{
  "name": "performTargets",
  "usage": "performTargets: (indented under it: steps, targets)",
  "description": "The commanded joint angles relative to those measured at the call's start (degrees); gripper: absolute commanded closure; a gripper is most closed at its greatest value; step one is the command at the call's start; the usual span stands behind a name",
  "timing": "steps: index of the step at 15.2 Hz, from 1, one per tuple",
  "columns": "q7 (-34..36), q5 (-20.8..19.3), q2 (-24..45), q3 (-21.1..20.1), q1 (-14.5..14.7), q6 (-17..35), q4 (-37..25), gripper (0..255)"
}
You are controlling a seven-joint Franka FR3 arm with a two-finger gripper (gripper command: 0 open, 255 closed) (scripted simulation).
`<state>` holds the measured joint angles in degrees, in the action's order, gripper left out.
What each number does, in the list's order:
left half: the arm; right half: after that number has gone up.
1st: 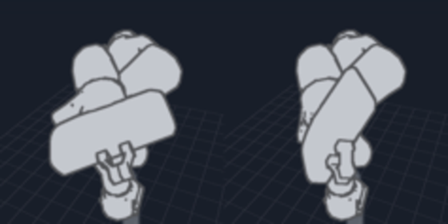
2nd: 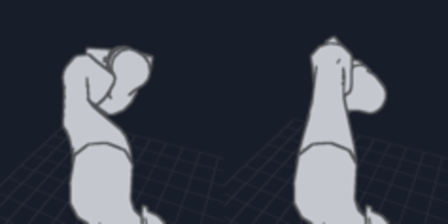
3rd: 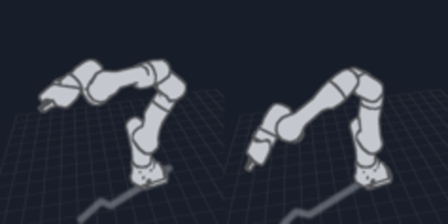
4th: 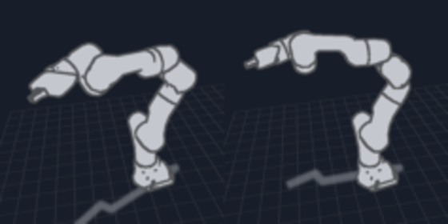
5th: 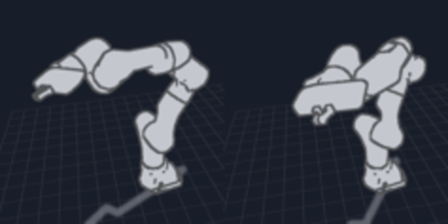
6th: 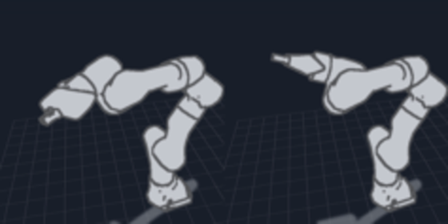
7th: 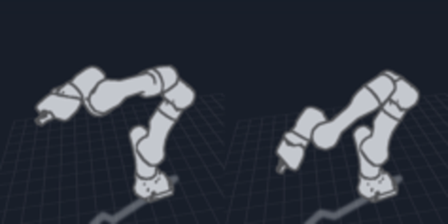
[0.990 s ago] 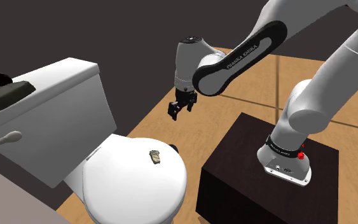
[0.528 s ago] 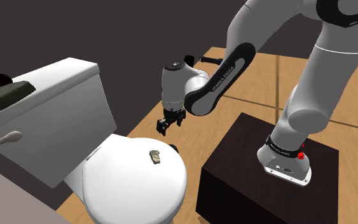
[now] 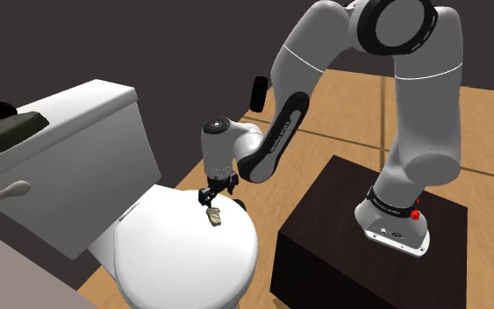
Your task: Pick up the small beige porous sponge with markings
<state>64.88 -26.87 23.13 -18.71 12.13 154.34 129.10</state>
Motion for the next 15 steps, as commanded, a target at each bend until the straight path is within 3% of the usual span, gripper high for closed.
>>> performTargets:
  steps: [1,3,12,13,15]
  targets:
    - [2.98,-2.59,4.72,1.95,2.59,0.68,-3.61,0]
    - [4.7,-3.85,8.42,3.29,4.58,0.88,-6.91,0]
    - [7.36,-6.83,13.86,6.52,7.1,4.44,-8.96,0]
    - [7.36,-6.84,13.91,6.54,7.11,4.45,-9.0,255]
    - [7.35,-6.85,13.91,6.55,7.09,4.47,-8.98,255]
